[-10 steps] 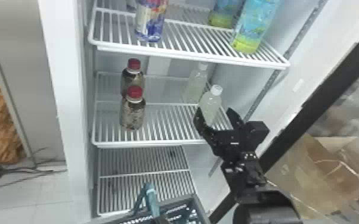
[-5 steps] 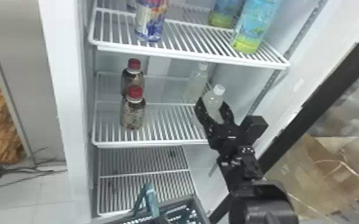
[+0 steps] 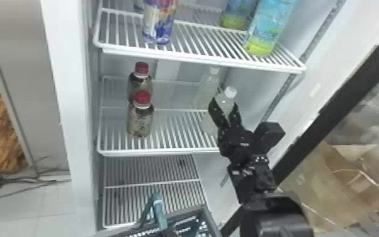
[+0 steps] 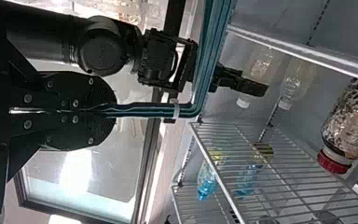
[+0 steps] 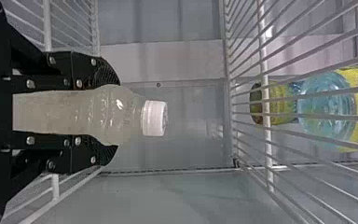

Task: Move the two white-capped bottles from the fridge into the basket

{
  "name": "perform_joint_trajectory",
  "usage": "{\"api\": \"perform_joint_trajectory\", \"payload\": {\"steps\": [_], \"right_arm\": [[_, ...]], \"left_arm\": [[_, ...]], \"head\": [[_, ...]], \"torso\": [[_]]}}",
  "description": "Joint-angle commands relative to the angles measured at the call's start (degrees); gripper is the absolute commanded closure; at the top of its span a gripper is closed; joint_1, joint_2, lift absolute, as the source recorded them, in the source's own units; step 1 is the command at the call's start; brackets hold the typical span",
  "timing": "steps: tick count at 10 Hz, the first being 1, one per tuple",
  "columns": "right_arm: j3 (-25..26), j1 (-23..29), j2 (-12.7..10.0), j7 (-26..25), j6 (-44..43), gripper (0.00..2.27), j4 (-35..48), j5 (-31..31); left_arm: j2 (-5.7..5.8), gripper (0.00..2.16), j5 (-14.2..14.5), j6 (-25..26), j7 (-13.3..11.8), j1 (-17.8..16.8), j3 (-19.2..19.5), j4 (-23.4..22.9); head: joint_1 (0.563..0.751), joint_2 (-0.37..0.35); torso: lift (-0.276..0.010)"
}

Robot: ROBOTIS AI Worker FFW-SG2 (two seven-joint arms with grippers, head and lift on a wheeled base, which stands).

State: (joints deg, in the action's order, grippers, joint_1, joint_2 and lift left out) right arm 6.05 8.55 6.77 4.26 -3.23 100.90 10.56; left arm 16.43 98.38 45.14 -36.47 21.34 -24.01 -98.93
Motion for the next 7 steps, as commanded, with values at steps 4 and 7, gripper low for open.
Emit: {"api": "perform_joint_trajectory", "payload": {"steps": [4, 7], "right_arm": [[0.1, 3.8, 0.3, -0.1, 0.1, 0.99, 7.9, 0.4], [0.2, 10.6, 0.7, -0.1, 4.6, 0.99, 18.6, 3.3]], "left_arm": [[0.0, 1.12, 0.0, -0.1, 0.0, 0.0, 0.1, 0.0], [0.0, 1.12, 0.0, -0.1, 0.0, 0.0, 0.1, 0.0]], "head": [[0.695, -0.35], [0.695, -0.35]], "torso": [[-0.26], [-0.26]]}}
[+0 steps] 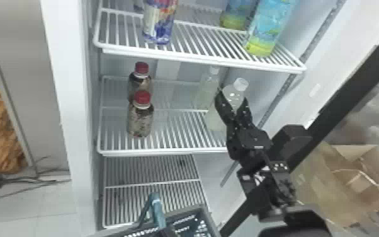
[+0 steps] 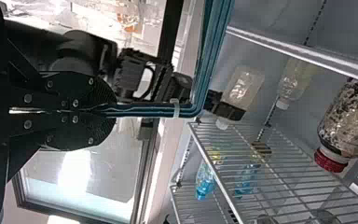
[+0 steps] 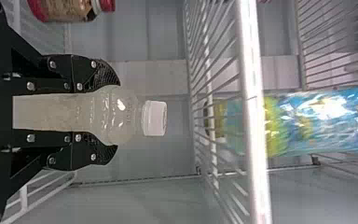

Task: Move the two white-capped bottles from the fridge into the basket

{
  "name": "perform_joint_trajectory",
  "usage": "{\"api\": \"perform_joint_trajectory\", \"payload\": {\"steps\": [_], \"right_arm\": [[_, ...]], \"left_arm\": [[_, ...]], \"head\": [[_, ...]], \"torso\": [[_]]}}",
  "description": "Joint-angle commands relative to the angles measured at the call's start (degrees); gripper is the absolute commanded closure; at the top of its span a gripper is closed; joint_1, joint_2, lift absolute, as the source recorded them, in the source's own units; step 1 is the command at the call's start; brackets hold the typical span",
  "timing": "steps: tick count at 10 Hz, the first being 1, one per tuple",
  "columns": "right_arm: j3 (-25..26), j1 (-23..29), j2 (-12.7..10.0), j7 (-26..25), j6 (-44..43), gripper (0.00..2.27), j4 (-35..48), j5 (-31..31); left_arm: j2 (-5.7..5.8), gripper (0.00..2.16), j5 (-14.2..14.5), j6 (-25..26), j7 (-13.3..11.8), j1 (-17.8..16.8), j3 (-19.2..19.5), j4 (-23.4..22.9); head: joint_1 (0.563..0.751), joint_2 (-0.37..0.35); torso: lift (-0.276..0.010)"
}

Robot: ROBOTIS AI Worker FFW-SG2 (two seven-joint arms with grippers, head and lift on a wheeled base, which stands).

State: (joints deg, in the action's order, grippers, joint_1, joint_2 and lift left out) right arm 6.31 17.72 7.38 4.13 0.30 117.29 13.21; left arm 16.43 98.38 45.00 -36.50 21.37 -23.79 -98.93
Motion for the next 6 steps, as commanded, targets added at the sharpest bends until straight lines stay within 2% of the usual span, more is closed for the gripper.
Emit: {"api": "perform_joint_trajectory", "payload": {"steps": [1, 6], "right_arm": [[0.3, 4.4, 0.1, 0.0, 3.6, 0.99, 6.1, 1.5], [0.8, 15.5, 0.2, 0.0, 10.0, 0.99, 21.4, 5.3]], "left_arm": [[0.0, 1.12, 0.0, 0.0, 0.0, 0.0, 0.0, 0.0], [-0.09, 1.12, -0.1, 0.0, -0.1, 0.0, 0.0, 0.0]], "head": [[0.695, -0.35], [0.695, -0.35]], "torso": [[-0.26], [-0.26]]}}
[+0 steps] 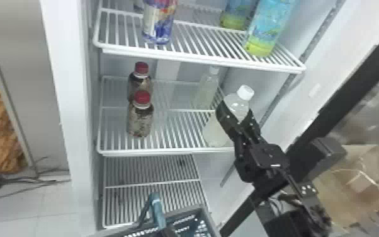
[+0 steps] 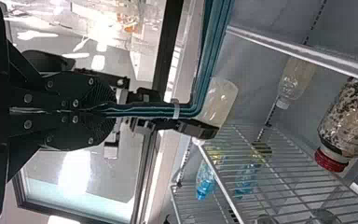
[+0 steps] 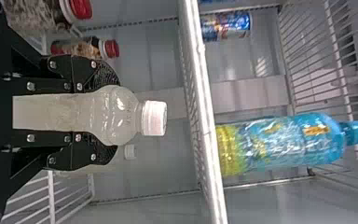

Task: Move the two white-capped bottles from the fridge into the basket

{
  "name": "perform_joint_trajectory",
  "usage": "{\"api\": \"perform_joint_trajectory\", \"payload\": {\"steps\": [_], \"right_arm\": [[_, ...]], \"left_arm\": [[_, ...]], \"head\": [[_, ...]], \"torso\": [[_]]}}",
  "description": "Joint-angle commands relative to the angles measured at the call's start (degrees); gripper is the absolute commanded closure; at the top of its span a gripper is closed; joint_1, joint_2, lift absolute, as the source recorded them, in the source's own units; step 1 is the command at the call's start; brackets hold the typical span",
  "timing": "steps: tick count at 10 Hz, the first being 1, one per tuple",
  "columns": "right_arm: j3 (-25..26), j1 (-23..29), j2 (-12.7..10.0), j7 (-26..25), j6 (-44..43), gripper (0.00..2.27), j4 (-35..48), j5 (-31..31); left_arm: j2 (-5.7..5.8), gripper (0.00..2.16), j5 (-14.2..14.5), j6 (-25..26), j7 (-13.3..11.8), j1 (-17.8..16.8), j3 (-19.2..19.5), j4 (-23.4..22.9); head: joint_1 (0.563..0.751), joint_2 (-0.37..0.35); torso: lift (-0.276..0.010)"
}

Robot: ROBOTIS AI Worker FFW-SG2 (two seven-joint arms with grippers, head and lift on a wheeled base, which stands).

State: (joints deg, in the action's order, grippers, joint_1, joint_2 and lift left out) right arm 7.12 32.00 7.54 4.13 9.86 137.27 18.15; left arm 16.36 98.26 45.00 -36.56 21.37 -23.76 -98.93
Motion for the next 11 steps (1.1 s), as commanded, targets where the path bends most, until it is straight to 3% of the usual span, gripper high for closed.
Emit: {"api": "perform_joint_trajectory", "payload": {"steps": [1, 7, 11], "right_arm": [[-0.1, 3.6, -0.1, 0.0, 2.7, 0.99, 4.1, 1.7], [2.5, 18.3, -1.5, 0.0, 23.7, 0.99, 23.1, 4.5], [3.4, 19.6, -1.4, 0.3, 37.2, 0.99, 25.9, 5.6]], "left_arm": [[-0.02, 1.12, 0.0, 0.0, 0.0, 0.0, 0.1, 0.0], [0.07, 1.12, -0.2, 0.1, 0.0, -0.1, 0.1, 0.0], [0.16, 1.12, -0.2, 0.3, 0.0, -0.1, -0.1, 0.0]], "head": [[0.695, -0.35], [0.695, -0.35], [0.695, -0.35]], "torso": [[-0.26], [-0.26], [-0.26]]}}
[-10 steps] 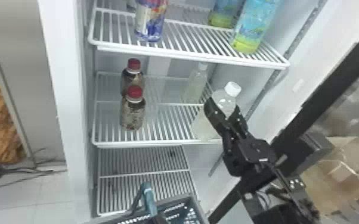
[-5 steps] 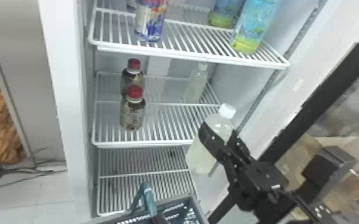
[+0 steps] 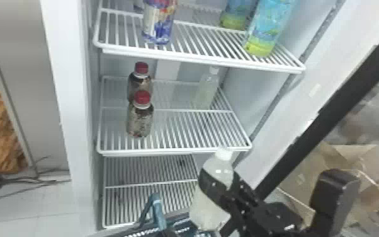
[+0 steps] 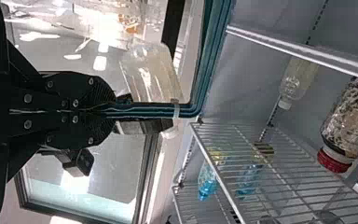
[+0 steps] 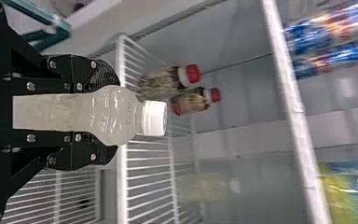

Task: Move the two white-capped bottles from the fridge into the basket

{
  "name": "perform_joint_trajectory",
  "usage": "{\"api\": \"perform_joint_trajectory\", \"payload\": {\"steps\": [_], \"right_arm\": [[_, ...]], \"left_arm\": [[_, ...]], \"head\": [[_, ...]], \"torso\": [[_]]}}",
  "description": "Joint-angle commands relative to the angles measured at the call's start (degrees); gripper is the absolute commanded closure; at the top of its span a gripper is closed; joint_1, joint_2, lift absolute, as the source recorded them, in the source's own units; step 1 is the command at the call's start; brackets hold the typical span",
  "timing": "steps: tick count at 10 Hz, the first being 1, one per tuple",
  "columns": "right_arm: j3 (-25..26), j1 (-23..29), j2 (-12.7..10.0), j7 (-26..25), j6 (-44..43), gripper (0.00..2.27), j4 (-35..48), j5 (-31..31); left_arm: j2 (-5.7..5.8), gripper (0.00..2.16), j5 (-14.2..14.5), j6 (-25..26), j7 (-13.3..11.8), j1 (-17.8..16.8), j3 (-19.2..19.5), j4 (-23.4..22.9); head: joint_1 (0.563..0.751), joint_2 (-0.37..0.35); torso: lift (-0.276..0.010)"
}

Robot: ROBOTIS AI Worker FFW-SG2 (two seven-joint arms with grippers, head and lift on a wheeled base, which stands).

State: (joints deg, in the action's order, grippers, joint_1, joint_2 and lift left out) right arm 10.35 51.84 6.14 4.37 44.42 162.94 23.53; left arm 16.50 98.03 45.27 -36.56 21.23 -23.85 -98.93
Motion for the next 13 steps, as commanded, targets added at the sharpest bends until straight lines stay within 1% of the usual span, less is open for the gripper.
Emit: {"api": "perform_joint_trajectory", "payload": {"steps": [1, 2, 4, 7, 8, 9, 11, 13], "right_arm": [[0.6, -1.4, 0.0, 0.8, 7.5, 0.99, 0.3, 0.2], [1.1, -2.5, 0.0, 2.1, 11.0, 0.99, -0.2, 0.2], [1.8, -3.7, 0.0, 2.3, 18.0, 0.99, 0.3, 0.0], [2.3, -6.4, 0.0, 2.3, 31.2, 0.99, 1.2, -1.1], [2.3, -7.4, 0.0, 2.5, 34.0, 0.98, 1.2, -1.6], [2.3, -7.7, 0.0, 2.7, 34.2, 0.93, 1.2, -2.3], [2.3, -8.4, 0.0, 3.6, 34.0, 0.47, 0.7, -3.3], [2.2, -8.4, 0.0, 4.2, 27.7, 0.17, -0.7, -3.4]], "left_arm": [[-0.07, 1.12, 0.0, 0.0, 0.0, 0.0, 0.0, 0.0], [0.02, 1.12, 0.0, 0.0, 0.0, 0.0, 0.0, 0.0], [-0.07, 1.12, 0.0, 0.0, 0.0, 0.0, 0.1, 0.0], [-0.07, 1.12, 0.0, 0.0, 0.0, 0.0, 0.1, 0.0], [-0.07, 1.12, 0.0, 0.0, 0.0, 0.0, 0.1, 0.0], [-0.07, 1.12, -0.1, 0.0, 0.0, 0.0, 0.1, 0.0], [-0.07, 1.12, 0.0, 0.0, 0.0, 0.0, 0.2, 0.0], [-0.07, 1.12, 0.0, 0.0, 0.0, 0.1, 0.3, 0.0]], "head": [[0.695, -0.35], [0.695, -0.35], [0.695, -0.35], [0.695, -0.35], [0.695, -0.35], [0.695, -0.35], [0.695, -0.35], [0.695, -0.35]], "torso": [[-0.26], [-0.26], [-0.26], [-0.26], [-0.26], [-0.26], [-0.26], [-0.26]]}}
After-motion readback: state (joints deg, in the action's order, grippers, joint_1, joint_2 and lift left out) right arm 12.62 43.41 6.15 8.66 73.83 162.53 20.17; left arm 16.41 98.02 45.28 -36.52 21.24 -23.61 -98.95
